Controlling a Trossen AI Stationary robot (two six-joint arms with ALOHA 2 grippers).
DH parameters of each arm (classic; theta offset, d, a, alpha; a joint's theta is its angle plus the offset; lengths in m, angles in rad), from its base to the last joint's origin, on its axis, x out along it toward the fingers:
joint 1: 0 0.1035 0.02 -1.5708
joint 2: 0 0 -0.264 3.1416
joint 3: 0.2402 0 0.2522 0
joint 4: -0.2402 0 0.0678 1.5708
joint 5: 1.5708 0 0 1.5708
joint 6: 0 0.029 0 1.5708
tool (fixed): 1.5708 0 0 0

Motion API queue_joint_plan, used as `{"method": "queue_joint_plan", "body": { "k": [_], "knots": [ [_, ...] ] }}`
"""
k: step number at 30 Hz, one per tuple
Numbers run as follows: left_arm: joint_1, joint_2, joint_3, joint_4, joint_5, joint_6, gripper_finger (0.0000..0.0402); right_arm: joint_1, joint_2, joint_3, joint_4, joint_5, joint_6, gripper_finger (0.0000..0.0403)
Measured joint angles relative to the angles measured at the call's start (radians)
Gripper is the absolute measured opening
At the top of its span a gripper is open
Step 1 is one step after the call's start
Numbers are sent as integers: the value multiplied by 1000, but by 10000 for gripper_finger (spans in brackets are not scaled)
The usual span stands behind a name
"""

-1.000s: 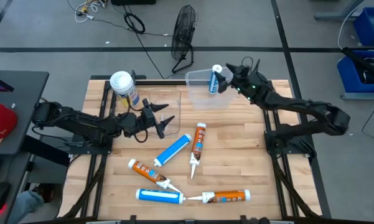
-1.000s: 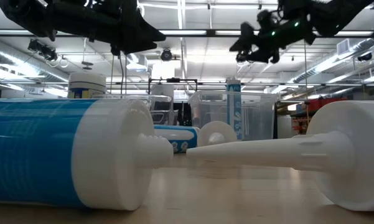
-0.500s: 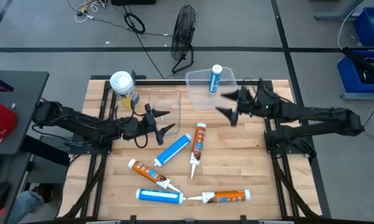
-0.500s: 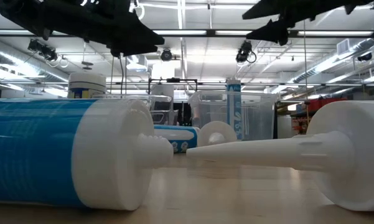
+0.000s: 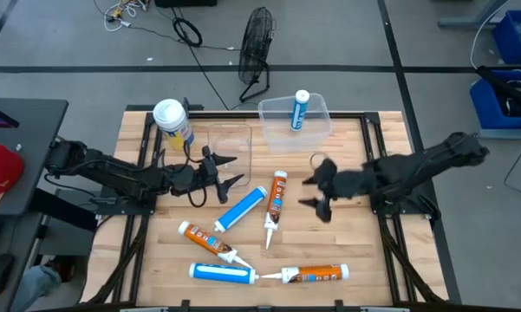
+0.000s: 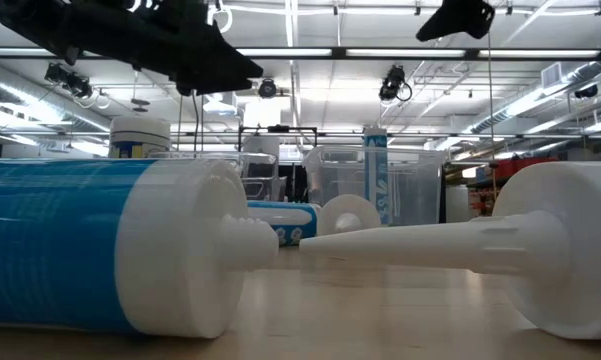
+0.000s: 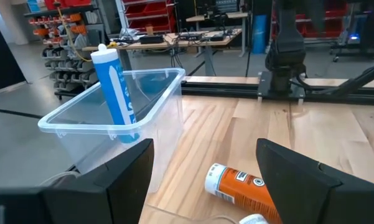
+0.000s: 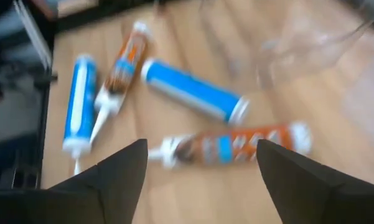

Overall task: Pick & place silicon tubes, Sealant and Lysol wipes
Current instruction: Put the bottom orange sealant into the transparent bin

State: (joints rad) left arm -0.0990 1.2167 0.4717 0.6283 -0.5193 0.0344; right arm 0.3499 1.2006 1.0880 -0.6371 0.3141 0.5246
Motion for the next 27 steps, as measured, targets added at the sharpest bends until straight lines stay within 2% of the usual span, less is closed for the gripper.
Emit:
{"method": "queue_joint_plan", "body": {
  "k": [5,8,14,21,24,27],
  "knots": [
    [0,0,0,-21,0,-5,288,99,176,131,-175,-34,105,303],
    [0,0,0,-34,0,-6,288,131,273,185,-218,-82,148,303],
    [-6,-1,0,-105,1,-49,288,152,434,225,-145,-214,155,312],
    [-6,-1,0,-133,0,-76,288,155,592,227,-106,-474,162,378],
    [-6,-1,0,-133,0,-75,288,161,629,227,-106,-519,179,396],
    [-6,-1,0,-134,0,-75,288,167,651,227,-102,-524,213,392]
  ]
}}
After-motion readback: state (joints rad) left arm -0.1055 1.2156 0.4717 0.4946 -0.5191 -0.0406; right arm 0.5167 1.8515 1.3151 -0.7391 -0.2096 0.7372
